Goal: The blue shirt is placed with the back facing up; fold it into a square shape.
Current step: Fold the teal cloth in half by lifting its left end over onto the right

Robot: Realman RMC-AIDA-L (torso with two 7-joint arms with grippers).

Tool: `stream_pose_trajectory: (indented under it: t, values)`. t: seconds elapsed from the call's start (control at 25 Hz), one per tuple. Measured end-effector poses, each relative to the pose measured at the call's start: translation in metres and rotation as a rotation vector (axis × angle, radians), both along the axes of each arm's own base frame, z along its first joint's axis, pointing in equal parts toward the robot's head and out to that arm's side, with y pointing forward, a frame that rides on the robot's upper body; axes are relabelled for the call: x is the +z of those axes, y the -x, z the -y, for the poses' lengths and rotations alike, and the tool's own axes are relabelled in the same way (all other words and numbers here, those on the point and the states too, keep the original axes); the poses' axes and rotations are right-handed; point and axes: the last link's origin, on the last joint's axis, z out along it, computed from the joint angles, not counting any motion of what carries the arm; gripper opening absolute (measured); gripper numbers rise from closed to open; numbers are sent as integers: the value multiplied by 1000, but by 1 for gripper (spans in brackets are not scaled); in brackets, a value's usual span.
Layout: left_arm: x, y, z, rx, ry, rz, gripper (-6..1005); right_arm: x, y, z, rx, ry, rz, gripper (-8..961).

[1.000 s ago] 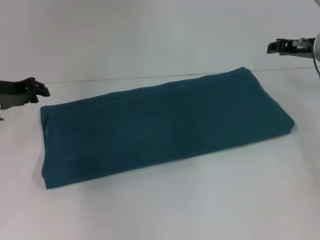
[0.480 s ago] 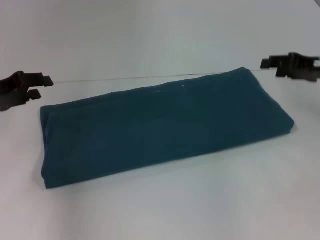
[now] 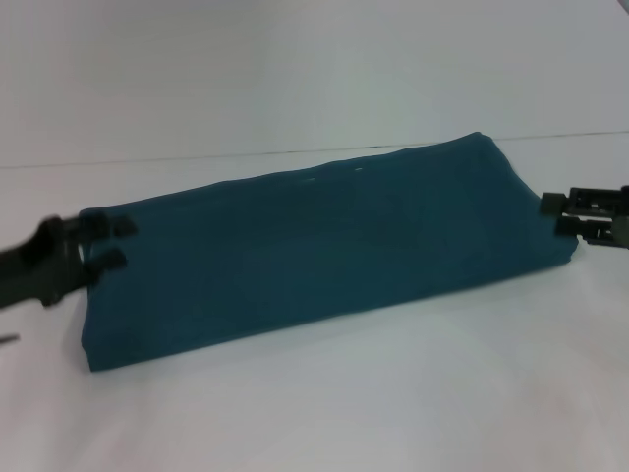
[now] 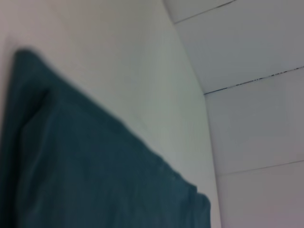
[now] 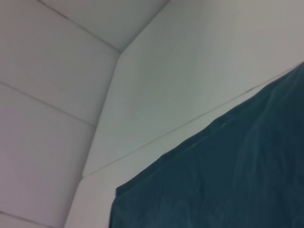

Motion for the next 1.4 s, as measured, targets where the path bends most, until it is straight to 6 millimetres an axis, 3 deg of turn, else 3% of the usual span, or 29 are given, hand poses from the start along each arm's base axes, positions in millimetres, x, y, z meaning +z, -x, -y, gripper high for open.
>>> stream_pose_trajectory:
  t: [0.32,0.84,1.12,1.4]
  values:
    - [-24,24,20,94,51,20,526,2,0,0,8,-1,2,666]
    - [-40,50,23,214,39,-58,526,-4,3,-3,11,-2,-2,665]
    - [-11,31,18,63,-16,-39,527,-3,4,-5,11,-6,-5,666]
    - [-3,7,-4,-82,43,-137,615,-4,6,-7,20,-8,-3,664]
